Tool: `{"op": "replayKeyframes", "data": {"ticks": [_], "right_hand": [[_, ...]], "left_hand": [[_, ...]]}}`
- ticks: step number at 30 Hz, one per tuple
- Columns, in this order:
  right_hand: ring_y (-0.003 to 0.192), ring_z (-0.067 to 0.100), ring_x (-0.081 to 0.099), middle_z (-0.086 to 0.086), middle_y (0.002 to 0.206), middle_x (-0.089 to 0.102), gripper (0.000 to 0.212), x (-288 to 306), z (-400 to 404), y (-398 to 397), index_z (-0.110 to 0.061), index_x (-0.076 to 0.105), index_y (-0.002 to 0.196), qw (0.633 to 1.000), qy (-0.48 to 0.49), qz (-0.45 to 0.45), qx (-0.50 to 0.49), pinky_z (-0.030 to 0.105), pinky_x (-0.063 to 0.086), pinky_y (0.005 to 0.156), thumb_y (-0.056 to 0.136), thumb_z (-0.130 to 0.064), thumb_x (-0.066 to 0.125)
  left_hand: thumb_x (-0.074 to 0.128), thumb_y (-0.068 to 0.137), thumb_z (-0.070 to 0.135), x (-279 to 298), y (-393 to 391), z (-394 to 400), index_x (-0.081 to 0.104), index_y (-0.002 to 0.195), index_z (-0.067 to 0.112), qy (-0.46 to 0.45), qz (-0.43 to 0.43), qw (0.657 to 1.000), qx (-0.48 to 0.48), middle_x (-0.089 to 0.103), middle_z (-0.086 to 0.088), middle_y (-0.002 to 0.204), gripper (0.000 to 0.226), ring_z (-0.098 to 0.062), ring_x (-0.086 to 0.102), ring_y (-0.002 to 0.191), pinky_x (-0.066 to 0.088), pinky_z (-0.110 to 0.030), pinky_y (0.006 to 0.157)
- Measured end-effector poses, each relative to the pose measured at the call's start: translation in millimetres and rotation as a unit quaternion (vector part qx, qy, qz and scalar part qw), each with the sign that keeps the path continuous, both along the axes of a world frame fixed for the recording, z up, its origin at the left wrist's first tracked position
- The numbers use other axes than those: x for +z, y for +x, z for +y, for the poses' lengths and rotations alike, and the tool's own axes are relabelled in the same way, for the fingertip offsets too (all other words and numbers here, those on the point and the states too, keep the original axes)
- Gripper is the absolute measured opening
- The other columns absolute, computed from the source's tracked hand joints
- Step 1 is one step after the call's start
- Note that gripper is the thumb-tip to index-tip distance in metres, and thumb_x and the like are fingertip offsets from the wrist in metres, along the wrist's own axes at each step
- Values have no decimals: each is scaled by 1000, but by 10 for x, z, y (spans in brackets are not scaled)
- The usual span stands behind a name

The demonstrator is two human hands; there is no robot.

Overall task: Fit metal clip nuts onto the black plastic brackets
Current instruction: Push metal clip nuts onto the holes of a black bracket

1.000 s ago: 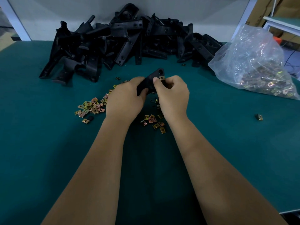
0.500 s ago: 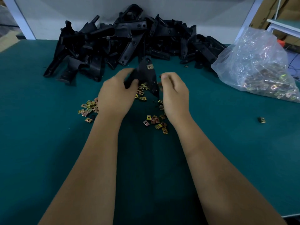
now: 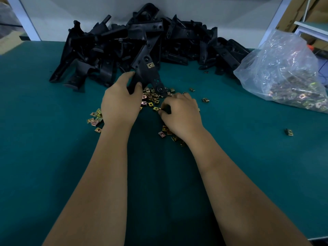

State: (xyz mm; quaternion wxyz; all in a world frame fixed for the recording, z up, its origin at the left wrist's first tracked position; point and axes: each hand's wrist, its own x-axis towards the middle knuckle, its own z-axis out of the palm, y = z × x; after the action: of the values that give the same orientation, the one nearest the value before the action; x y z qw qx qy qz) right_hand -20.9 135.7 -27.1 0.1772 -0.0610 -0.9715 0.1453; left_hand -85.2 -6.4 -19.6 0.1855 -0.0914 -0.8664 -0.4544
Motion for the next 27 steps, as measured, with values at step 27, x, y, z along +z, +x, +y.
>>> {"op": "replayKeyframes", "data": {"ticks": [27], "right_hand": [[71, 14, 62, 4, 78, 71, 16, 197, 166, 66, -14, 73, 92, 702, -692, 162, 41, 29, 53, 75, 93, -3, 61]], "left_hand": [[53, 96, 40, 17, 48, 35, 54, 136, 34, -36, -15, 999, -15, 69, -7, 107, 40, -15, 48, 79, 40, -31, 69]]}}
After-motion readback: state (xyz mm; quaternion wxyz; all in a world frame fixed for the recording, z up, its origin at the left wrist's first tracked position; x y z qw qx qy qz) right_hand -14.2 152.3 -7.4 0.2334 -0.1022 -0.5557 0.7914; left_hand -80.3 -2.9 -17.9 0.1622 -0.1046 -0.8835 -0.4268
